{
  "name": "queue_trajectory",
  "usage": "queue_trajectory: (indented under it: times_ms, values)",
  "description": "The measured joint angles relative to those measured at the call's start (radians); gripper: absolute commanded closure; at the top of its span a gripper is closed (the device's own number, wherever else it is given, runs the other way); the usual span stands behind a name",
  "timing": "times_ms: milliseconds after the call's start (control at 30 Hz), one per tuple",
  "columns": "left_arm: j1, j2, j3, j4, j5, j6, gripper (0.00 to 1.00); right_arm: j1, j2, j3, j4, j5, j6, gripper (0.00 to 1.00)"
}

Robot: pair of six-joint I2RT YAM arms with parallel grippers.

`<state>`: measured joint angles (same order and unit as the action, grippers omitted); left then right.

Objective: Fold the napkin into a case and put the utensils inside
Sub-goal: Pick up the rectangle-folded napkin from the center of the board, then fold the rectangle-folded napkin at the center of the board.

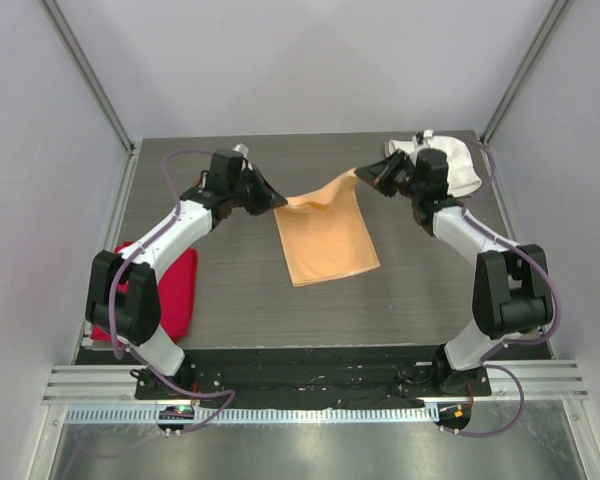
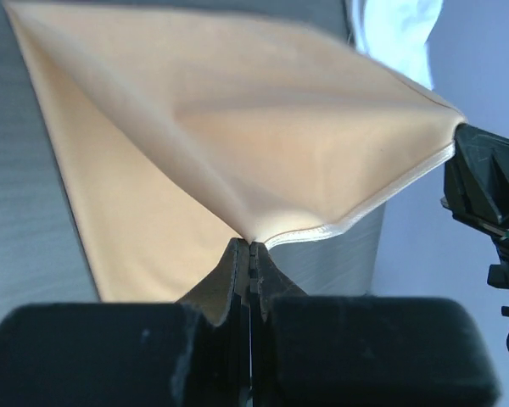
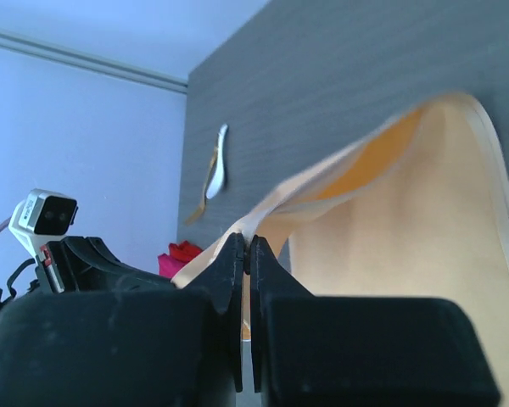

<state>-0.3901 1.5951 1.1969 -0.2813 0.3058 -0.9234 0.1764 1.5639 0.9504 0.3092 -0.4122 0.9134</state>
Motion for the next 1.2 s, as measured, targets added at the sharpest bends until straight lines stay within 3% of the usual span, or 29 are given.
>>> queue_trajectory:
  times_ms: [267, 367, 767, 1200]
  values:
    - [0.099, 0.152, 0.25, 0.077, -0.027, -0.062, 1.0, -0.05, 0.285, 0.478, -0.002, -0.072, -0.029, 0.99]
    - [0.126, 0.23, 0.323, 0.104, -0.021, -0.072, 1.0, -0.049, 0.369, 0.562, -0.003, -0.086, -0.028, 0.99]
    - [0.148, 0.611, 0.602, 0.26, 0.098, -0.113, 1.0, -0.075, 0.528, 0.609, -0.008, -0.115, -0.015, 0.99]
    - [0.148, 0.69, 0.726, 0.449, 0.164, -0.17, 1.0, -0.124, 0.678, 0.763, -0.016, -0.161, 0.02, 0.99]
